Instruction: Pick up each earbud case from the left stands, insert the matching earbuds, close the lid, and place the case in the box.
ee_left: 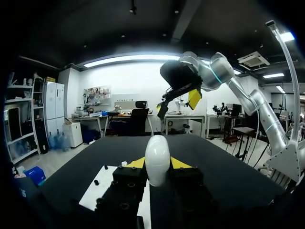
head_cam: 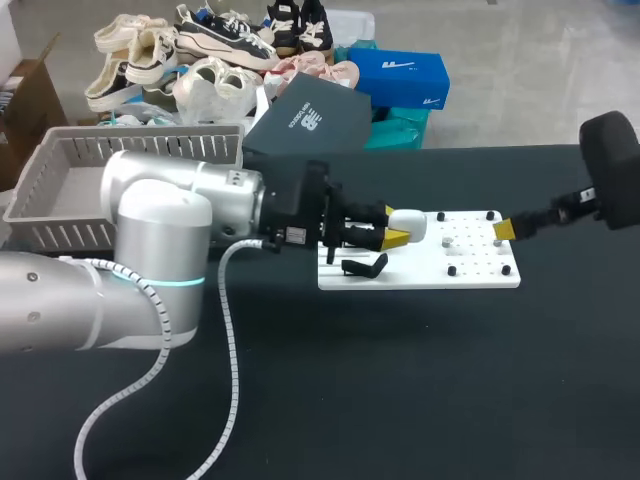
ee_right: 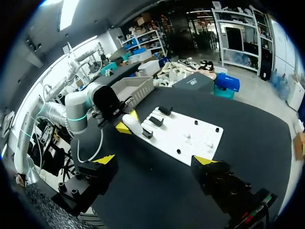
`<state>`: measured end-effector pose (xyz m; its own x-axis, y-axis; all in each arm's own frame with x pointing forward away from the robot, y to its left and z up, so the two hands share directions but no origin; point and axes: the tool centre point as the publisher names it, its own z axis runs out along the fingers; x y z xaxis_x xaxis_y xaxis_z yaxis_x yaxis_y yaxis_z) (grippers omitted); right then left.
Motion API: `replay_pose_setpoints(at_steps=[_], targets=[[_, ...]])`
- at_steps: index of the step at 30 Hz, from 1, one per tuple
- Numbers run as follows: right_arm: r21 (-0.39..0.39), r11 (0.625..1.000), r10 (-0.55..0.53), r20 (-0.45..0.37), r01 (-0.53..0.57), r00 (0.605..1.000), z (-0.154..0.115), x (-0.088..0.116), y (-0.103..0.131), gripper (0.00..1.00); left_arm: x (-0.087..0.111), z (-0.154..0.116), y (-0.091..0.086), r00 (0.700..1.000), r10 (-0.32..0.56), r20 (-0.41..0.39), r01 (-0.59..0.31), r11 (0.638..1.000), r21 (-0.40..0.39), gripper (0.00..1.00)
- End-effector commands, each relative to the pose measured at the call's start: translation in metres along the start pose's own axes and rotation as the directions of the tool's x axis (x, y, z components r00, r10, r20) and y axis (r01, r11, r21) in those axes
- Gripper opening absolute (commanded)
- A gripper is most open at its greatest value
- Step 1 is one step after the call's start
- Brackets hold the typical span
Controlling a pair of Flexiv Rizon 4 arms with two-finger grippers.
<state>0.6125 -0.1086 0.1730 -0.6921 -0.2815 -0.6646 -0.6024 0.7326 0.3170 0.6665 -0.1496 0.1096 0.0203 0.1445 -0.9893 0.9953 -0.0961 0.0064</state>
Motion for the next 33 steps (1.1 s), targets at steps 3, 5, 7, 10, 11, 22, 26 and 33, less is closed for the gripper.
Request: replay_pose_setpoints(at_steps=[3,5,7,10,11,22,26,33], targets=[[-0.008,1.0,-0.006,-0.014,0.006,1.0,0.013,0.0,0.01,1.0,0.002,0.003,0.001,1.0,0.001,-0.005,-0.001,1.0,-0.02,0.0],[-0.004,1.0,0.006,-0.023,-0.006,1.0,0.018,0.0,0.014,1.0,0.002,0.003,0.001,1.0,0.001,-0.005,-0.001,1.0,-0.02,0.0],[0.009,1.0,0.02,-0.035,-0.02,0.999,0.024,0.0,0.019,1.0,0.002,0.003,0.001,1.0,0.001,-0.005,-0.001,1.0,-0.02,0.0],[0.005,0.999,0.035,-0.059,-0.035,0.998,0.036,-0.001,0.024,1.0,0.002,0.003,0.001,1.0,0.001,-0.005,-0.001,1.0,-0.02,0.0],[0.005,0.999,0.034,-0.071,-0.034,0.997,0.04,-0.001,0.026,1.0,0.002,0.003,0.001,1.0,0.001,-0.005,-0.001,1.0,-0.02,0.0],[-0.015,0.999,0.031,-0.121,-0.033,0.992,0.065,-0.005,0.04,1.0,0.002,0.003,0.001,1.0,0.001,-0.005,-0.001,1.0,-0.02,0.0],[-0.019,0.999,0.023,-0.129,-0.026,0.991,0.07,-0.006,0.042,1.0,0.002,0.003,0.001,1.0,0.001,-0.005,-0.001,1.0,-0.02,0.0],[-0.012,0.999,0.034,-0.144,-0.036,0.989,0.081,-0.009,0.036,1.0,0.002,0.003,0.001,1.0,0.001,-0.005,-0.001,1.0,-0.02,0.0]])
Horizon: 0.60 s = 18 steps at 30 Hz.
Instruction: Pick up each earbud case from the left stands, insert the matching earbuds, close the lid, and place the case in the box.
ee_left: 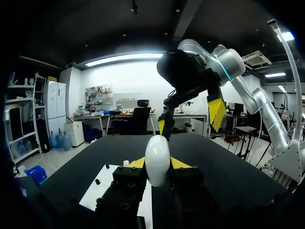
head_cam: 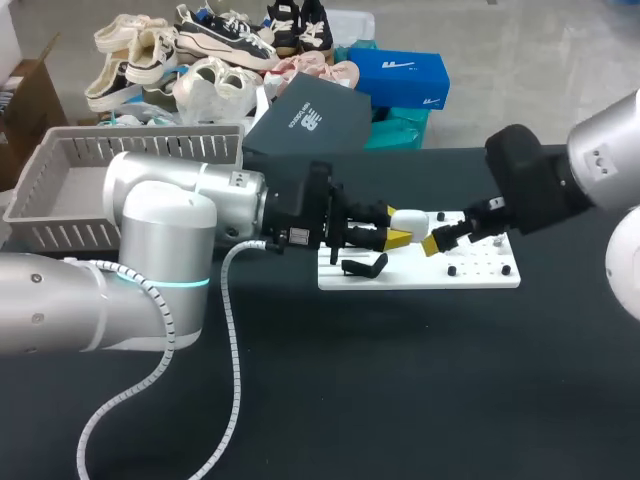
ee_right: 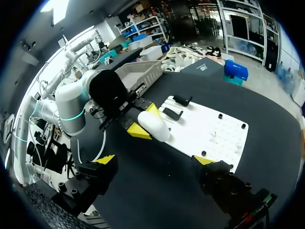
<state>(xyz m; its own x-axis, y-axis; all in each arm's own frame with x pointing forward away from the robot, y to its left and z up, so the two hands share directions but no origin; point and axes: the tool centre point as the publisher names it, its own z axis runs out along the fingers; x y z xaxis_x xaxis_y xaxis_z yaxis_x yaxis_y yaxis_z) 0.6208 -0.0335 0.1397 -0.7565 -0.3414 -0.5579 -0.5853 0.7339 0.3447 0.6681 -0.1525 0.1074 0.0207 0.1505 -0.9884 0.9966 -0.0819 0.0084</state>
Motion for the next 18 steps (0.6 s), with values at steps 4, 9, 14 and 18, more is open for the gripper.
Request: replay_pose_setpoints(at_steps=[4,9,14,18], targets=[[0.004,1.0,0.013,-0.01,-0.013,1.0,0.012,-0.008,-0.007,1.0,0.0,0.0,-0.001,1.0,0.001,0.001,-0.001,1.0,-0.006,0.0],[0.018,0.999,0.04,-0.005,-0.04,0.999,0.018,-0.011,-0.017,1.0,0.0,0.0,-0.001,1.0,0.001,0.001,-0.001,1.0,-0.006,0.0],[0.029,0.999,0.045,-0.006,-0.045,0.999,0.02,-0.012,-0.02,1.0,0.0,0.0,-0.001,1.0,0.001,0.001,-0.001,1.0,-0.006,0.0],[0.03,0.998,0.048,-0.008,-0.048,0.999,0.022,-0.013,-0.021,1.0,0.0,0.0,-0.001,1.0,0.001,0.001,-0.001,1.0,-0.006,0.0]])
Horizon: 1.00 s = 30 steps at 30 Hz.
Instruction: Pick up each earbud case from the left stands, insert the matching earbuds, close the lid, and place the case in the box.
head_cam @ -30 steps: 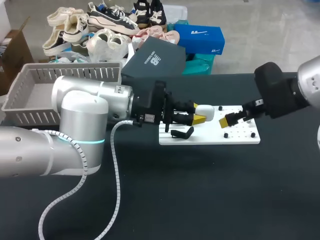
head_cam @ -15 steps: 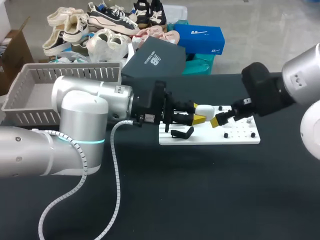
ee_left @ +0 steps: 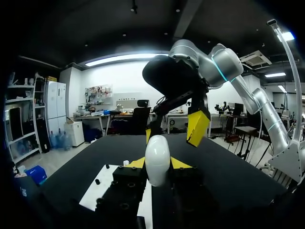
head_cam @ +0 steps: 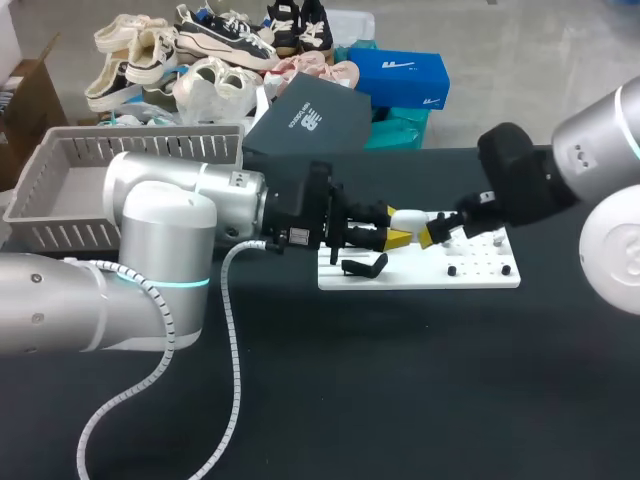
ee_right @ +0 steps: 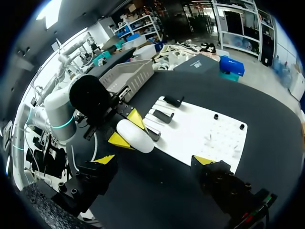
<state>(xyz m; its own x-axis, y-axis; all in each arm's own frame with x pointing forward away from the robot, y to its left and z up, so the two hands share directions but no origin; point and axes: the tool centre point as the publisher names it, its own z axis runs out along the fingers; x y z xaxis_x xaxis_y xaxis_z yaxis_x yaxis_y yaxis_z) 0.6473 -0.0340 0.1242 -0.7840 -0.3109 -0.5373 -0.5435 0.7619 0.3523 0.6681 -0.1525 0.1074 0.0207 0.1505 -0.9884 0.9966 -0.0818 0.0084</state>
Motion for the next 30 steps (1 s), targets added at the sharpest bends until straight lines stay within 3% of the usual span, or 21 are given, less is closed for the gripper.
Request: replay_pose_setpoints(at_steps=[1,30], targets=[[0.007,1.0,0.003,-0.003,-0.003,1.0,0.004,-0.003,0.0,1.0,0.0,0.0,-0.001,1.0,0.001,0.001,-0.001,1.0,-0.006,0.0],[0.023,1.0,0.008,-0.004,-0.008,1.0,0.013,-0.014,-0.003,1.0,0.0,0.0,-0.001,1.0,0.001,0.001,-0.001,1.0,-0.006,0.0]])
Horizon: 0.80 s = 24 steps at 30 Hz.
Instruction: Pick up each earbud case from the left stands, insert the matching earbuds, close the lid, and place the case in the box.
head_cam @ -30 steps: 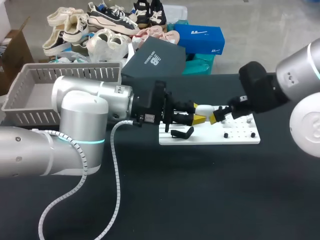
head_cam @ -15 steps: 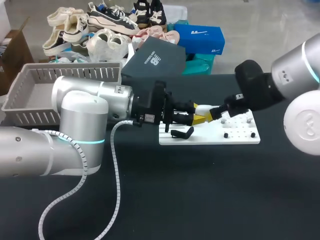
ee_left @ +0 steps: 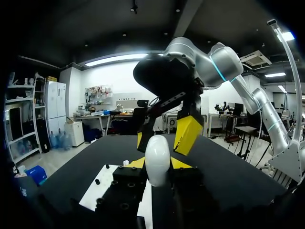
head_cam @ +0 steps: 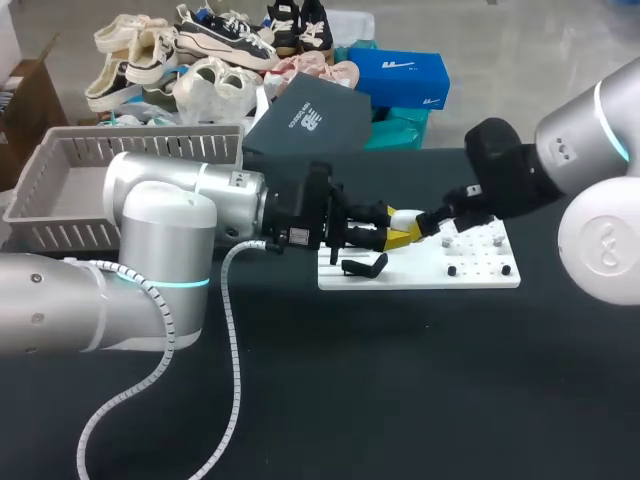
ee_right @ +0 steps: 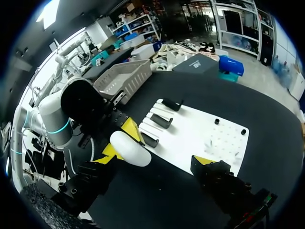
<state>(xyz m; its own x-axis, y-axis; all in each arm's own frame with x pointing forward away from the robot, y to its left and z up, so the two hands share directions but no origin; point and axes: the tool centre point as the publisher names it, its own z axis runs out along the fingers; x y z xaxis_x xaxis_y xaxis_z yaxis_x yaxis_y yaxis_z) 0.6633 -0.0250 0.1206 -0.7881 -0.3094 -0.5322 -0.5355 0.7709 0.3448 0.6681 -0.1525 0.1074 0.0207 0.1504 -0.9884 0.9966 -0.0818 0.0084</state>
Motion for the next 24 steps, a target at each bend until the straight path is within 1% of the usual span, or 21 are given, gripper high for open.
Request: replay_pose_setpoints(at_steps=[1,8,24], targets=[[0.011,1.0,0.005,0.0,-0.005,1.0,0.0006,-0.0004,-0.0005,1.0,0.0003,0.0004,-0.0013,1.0,0.001,0.001,-0.001,1.0,-0.006,0.0],[0.014,1.0,0.016,0.001,-0.016,1.0,0.0027,0.0,-0.0026,1.0,0.0003,0.0004,-0.0013,1.0,0.001,0.001,-0.001,1.0,-0.006,0.0],[0.023,1.0,0.021,0.012,-0.021,1.0,0.0005,-0.0061,-0.0032,1.0,0.0003,0.0004,-0.0013,1.0,0.001,0.001,-0.001,1.0,-0.006,0.0]])
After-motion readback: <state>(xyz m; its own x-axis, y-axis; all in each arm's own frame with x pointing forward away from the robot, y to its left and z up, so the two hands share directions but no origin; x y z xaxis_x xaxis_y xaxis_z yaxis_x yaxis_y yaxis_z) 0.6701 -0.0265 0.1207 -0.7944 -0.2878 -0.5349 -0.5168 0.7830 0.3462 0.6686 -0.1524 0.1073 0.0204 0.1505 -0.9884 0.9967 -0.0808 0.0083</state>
